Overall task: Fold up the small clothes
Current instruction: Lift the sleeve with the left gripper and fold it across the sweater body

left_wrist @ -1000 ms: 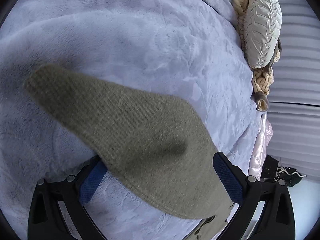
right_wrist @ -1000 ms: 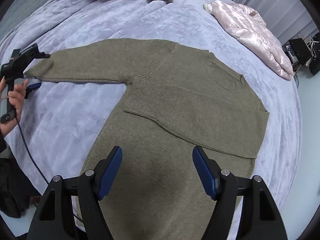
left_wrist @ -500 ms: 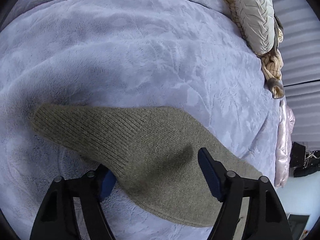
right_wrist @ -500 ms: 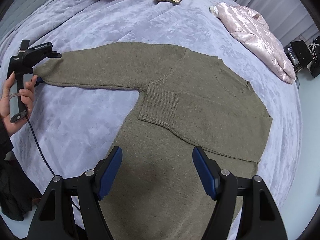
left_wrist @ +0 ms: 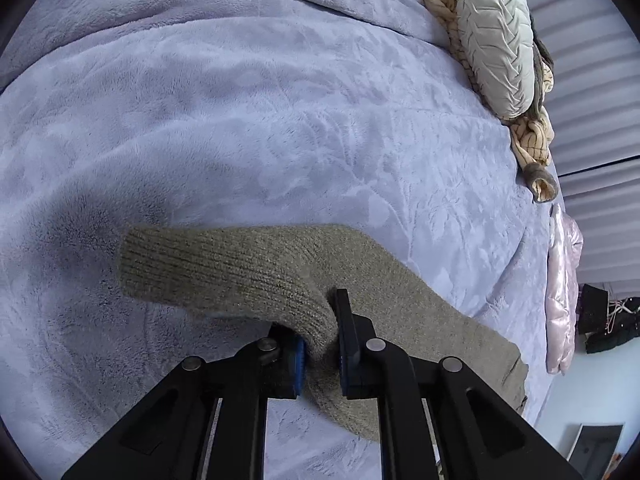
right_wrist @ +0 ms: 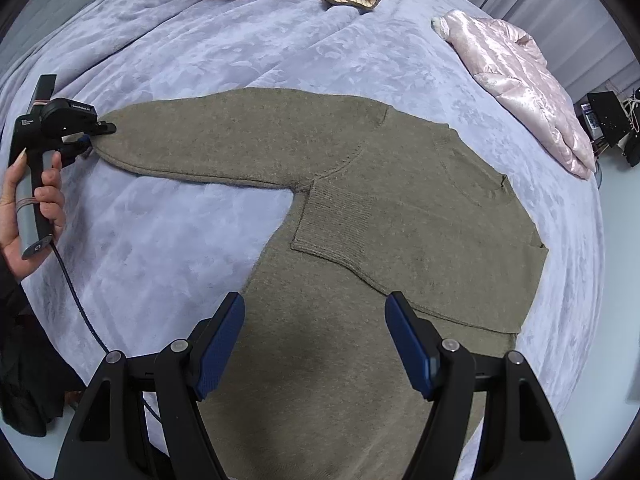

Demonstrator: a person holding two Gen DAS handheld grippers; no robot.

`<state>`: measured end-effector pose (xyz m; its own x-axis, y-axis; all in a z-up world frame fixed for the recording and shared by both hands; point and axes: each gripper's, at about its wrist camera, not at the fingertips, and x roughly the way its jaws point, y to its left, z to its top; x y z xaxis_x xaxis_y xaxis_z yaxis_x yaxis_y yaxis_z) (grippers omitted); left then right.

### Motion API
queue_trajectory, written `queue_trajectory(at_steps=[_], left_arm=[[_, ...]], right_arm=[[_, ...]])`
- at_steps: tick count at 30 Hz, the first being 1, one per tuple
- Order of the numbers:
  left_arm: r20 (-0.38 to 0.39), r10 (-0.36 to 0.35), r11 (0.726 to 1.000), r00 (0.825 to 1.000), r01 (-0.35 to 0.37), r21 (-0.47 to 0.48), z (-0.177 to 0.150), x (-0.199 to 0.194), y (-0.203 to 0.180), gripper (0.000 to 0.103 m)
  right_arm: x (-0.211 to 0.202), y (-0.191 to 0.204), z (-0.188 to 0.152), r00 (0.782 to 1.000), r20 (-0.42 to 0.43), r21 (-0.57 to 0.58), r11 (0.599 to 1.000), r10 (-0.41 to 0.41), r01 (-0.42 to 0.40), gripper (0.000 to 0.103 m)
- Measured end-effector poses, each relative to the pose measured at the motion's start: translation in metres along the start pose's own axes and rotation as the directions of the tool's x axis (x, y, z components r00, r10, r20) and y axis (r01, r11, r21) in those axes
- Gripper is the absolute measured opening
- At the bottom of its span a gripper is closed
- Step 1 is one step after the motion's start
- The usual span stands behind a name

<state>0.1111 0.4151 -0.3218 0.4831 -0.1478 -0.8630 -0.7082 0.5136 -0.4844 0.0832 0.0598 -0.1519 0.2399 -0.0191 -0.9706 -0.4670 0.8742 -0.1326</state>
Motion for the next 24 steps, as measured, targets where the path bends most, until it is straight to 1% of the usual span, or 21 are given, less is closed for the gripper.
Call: queue_trajectory(at_steps=[3,7,10,13,18,24], left_arm=[[0.017,0.013,0.999,1.0,-0.014,0.034,-0.001,-0.011,-0.009,0.012],[0.054,0.065,0.988,0.996,-0.071,0.137,-0.006,-0.031,-0.03,0.012],[0.088,0.102,0.971,0.991,-0.118,0.208,-0.011,-0.045,-0.049,0.012],[0.125,0.155,0.945,0.98,-0.184,0.272,-0.017,-0.055,-0.069,0.012],[0.155,0.206,0.915,0.966,-0.247,0.319,-0.029,-0.067,-0.092,0.012],[0.171,0.25,0.903,0.953,-0.293,0.315,-0.042,-0.084,-0.11,0.012]], right_arm=[[-0.004,0.001,0.002,1.0,0.01,-0.007,1.0,-0.004,0.004,0.076],[-0.011,-0.001,0.005,1.0,0.023,0.0,1.0,0.0,0.0,0.076],[-0.014,-0.004,0.006,1.0,0.028,0.014,1.0,0.004,-0.004,0.076],[-0.017,-0.01,0.006,1.0,0.03,0.039,0.999,0.01,-0.011,0.076],[-0.021,-0.024,0.002,0.999,0.025,0.079,0.996,0.027,-0.029,0.076],[-0.02,-0.05,-0.007,0.996,0.0,0.139,0.986,0.089,-0.088,0.076]])
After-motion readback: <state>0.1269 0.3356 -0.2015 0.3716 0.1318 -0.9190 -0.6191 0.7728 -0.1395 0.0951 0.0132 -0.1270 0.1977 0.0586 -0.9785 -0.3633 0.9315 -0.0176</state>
